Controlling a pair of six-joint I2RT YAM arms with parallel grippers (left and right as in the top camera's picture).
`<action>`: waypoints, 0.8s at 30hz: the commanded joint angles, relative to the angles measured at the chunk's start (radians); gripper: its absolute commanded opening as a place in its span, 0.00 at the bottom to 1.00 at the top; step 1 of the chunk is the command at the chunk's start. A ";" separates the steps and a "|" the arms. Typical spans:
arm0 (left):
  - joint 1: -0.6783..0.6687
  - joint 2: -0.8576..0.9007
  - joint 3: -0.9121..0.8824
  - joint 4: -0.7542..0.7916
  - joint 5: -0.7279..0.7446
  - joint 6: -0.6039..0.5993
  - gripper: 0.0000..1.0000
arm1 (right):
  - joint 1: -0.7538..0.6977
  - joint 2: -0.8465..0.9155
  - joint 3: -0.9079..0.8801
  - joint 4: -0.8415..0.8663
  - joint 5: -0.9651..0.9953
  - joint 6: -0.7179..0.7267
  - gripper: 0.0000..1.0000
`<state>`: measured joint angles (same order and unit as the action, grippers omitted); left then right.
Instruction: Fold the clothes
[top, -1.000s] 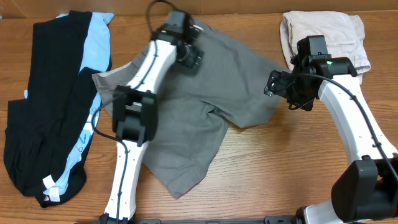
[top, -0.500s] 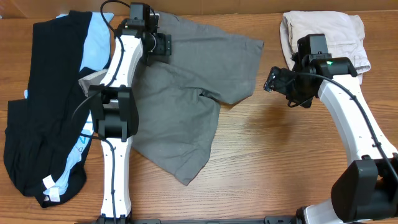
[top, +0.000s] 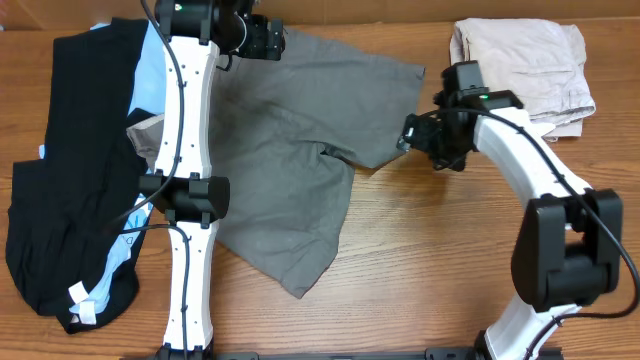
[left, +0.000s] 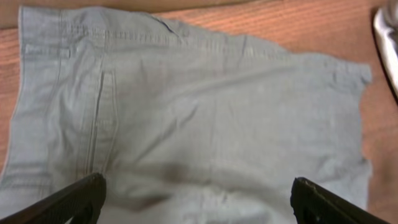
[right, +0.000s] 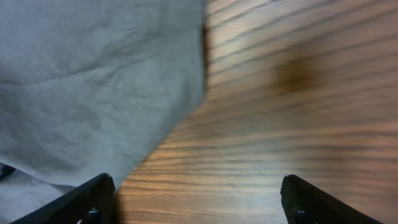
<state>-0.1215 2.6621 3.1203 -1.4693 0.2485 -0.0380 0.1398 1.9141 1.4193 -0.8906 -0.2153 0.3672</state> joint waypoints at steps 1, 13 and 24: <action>-0.005 -0.048 0.022 -0.066 0.007 0.054 0.97 | 0.031 0.046 -0.001 0.042 -0.026 0.028 0.87; -0.012 -0.060 0.021 -0.127 0.005 0.055 1.00 | 0.073 0.164 -0.001 0.127 -0.023 0.100 0.70; -0.021 -0.060 0.021 -0.135 0.000 0.070 0.99 | 0.080 0.164 -0.001 0.172 0.007 0.108 0.24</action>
<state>-0.1360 2.6404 3.1275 -1.6081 0.2504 0.0036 0.2169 2.0693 1.4189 -0.7254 -0.2333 0.4679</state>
